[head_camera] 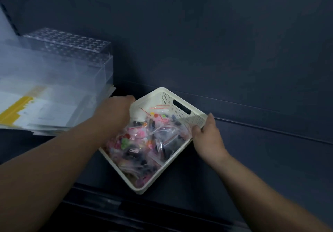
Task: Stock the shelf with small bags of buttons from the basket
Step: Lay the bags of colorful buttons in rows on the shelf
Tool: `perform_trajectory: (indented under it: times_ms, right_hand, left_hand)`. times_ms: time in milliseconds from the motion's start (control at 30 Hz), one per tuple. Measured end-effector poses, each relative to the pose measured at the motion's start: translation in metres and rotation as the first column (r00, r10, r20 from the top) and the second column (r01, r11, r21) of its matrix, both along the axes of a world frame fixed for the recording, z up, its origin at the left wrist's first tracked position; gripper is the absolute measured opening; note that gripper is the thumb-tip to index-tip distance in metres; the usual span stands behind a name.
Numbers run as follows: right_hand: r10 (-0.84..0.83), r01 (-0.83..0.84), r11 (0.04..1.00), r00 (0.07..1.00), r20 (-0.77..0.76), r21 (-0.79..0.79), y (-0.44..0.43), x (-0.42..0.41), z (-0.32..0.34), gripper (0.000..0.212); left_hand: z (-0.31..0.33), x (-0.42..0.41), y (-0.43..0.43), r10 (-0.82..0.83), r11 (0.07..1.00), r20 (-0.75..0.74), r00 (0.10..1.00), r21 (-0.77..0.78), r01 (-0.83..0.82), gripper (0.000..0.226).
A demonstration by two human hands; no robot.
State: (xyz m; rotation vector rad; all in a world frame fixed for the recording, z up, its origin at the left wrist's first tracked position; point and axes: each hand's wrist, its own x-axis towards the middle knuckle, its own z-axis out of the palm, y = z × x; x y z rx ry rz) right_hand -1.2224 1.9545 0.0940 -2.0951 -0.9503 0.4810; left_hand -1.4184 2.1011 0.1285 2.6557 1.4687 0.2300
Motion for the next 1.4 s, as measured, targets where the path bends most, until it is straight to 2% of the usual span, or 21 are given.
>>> perform_trajectory:
  times_ms: [200,300,433,567,600,667,733,800,867,933,1033,1167,1300,1400]
  right_hand:
    - [0.184,-0.165,0.98,0.964,0.19,-0.109,0.042,0.022,0.017,0.057]
    - [0.268,-0.239,0.961,0.93,0.253,-0.141,0.058,0.031,0.021,0.055]
    - [0.305,-0.265,0.95,0.896,0.322,-0.162,0.064,0.034,0.022,0.049]
    - [0.328,-0.313,0.944,0.838,0.436,-0.108,0.05,0.023,0.023,0.048]
    - [0.34,-0.336,0.938,0.828,0.446,-0.091,0.045,0.019,0.024,0.05]
    - [0.379,-0.39,0.918,0.808,0.45,-0.073,0.035,0.011,0.027,0.051]
    - [0.406,-0.425,0.903,0.8,0.441,-0.059,0.026,0.006,0.027,0.049]
    - [0.409,-0.434,0.9,0.807,0.426,-0.04,0.02,0.004,0.027,0.046]
    - [0.408,-0.438,0.899,0.809,0.424,-0.029,0.015,0.004,0.027,0.043]
    - [0.409,-0.441,0.897,0.805,0.43,-0.027,0.012,0.004,0.028,0.04]
    - [0.412,-0.45,0.893,0.808,0.421,-0.009,0.01,0.004,0.029,0.033]
    - [0.416,-0.463,0.886,0.819,0.395,0.027,0.008,0.004,0.032,0.028]
    - [0.406,-0.46,0.882,0.851,0.333,0.101,0.008,0.004,0.04,0.027]
    - [0.402,-0.462,0.875,0.86,0.315,0.144,0.008,0.005,0.047,0.025]
  left_hand:
    - [-0.013,-0.023,-0.018,0.088,0.996,0.155,0.984,-0.031,-0.084,0.017]
    - [-0.016,-0.031,-0.029,0.093,0.996,0.19,0.977,-0.023,-0.09,0.013]
    - [-0.018,-0.034,-0.035,0.101,0.995,0.208,0.973,-0.032,-0.096,0.016]
    - [-0.008,-0.023,-0.044,0.026,0.993,0.237,0.971,0.102,-0.051,0.037]
    - [-0.003,-0.017,-0.047,-0.009,0.995,0.245,0.969,0.095,-0.015,0.042]
    - [0.002,-0.003,-0.055,-0.066,0.996,0.261,0.963,-0.035,0.078,0.044]
    - [0.001,0.008,-0.059,-0.091,0.966,0.185,0.979,-0.223,0.132,0.038]
    - [-0.006,0.013,-0.058,-0.094,0.935,0.021,0.995,-0.342,0.096,0.036]
    - [-0.014,0.014,-0.056,-0.081,0.937,-0.073,0.994,-0.345,0.051,0.036]
    - [-0.018,0.014,-0.054,-0.055,0.945,-0.08,0.995,-0.326,0.026,0.03]
    - [-0.017,0.014,-0.05,-0.017,0.91,0.011,1.0,-0.414,0.02,0.01]
    - [-0.007,0.01,-0.048,0.05,0.898,0.2,0.978,-0.437,0.043,0.015]
    - [0.01,0.01,-0.048,0.174,0.9,0.427,0.887,-0.435,0.034,0.014]
    - [0.023,0.01,-0.045,0.289,0.864,0.52,0.804,-0.503,0.014,0.017]
